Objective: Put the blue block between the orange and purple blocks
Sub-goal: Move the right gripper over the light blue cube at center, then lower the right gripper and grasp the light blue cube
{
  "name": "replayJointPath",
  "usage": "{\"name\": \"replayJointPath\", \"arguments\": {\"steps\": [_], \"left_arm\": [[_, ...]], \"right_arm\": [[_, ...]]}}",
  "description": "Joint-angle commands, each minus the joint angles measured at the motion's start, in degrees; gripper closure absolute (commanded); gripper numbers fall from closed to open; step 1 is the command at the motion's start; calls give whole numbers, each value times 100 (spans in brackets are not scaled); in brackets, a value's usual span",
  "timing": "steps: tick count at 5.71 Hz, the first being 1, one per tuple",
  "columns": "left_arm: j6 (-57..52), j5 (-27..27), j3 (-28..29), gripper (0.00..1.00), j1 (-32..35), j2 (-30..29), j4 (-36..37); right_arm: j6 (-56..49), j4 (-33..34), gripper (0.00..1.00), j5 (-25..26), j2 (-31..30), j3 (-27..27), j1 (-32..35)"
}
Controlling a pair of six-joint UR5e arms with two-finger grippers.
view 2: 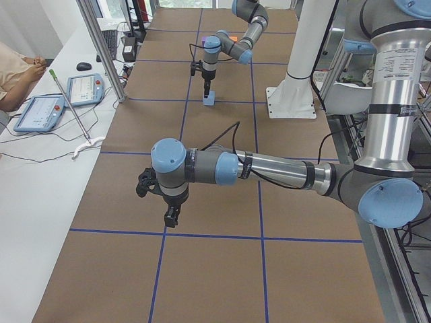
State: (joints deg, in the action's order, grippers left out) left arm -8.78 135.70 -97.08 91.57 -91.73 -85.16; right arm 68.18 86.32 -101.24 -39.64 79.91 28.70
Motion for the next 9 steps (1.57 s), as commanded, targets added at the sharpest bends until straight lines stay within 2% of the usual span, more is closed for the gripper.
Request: {"name": "replayJointPath", "arguments": {"steps": [1,5,6,7,8,9], "left_arm": [[-1,9,5,0,-16,-3,-9],[17,0,14,0,-25,-12,-106],[17,0,14,0,-16,-12,-106],[17,9,5,0,-25,-12,-106],[17,9,5,0,-25,-12,-106],[26,0,5,0,-25,-12,-106]], "right_arm": [[2,16,0,-1,45,7,4],[11,25,0,16,9,-106,-75],[-50,-18,4,25,36,-290,-101],[-59,-19,20,34,44,-318,-119],[-7,-19,51,34,53,-318,-154],[2,-19,97,17,106,-257,-146]]}}
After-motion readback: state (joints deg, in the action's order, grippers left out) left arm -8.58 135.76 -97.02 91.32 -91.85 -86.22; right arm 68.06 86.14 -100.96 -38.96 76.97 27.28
